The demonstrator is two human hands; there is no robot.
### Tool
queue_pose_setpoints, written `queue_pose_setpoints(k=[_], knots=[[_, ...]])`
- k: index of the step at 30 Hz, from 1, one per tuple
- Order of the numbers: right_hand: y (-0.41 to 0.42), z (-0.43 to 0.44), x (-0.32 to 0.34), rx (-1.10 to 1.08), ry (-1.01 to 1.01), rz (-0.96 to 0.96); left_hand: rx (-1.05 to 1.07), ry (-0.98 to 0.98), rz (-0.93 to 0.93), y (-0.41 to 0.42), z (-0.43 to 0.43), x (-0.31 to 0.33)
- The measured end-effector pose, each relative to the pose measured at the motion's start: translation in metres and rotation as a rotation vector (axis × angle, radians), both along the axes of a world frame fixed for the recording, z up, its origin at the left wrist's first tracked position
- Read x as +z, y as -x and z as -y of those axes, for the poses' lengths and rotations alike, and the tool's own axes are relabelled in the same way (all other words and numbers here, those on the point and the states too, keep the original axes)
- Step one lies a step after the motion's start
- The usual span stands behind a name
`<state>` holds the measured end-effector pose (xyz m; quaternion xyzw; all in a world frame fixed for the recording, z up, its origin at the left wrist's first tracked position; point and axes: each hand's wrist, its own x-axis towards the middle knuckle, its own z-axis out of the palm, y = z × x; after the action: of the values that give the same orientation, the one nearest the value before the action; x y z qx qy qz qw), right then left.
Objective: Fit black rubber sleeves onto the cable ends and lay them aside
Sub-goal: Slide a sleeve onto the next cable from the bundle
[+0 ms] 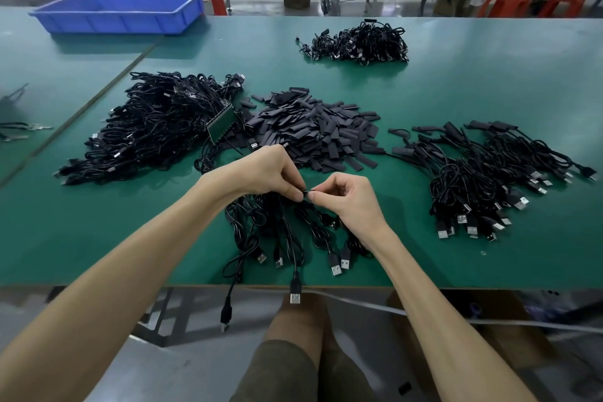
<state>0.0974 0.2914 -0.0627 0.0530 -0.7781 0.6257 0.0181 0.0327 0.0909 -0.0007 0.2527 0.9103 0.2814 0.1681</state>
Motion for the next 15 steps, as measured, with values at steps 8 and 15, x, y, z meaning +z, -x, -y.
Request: queue_pose_setpoints(k=[8, 15], knots=[[-0.0004, 0.0, 0.0022, 0.023, -0.007, -0.001, 0.015, -0.056, 0.011, -0.0042, -0.0028, -0.0023], [-0.0012, 0.0007, 0.0019, 0.05, 0.047, 0.012, 0.047, -0.099, -0.014, -0.0081, 0.0021, -0.0053]])
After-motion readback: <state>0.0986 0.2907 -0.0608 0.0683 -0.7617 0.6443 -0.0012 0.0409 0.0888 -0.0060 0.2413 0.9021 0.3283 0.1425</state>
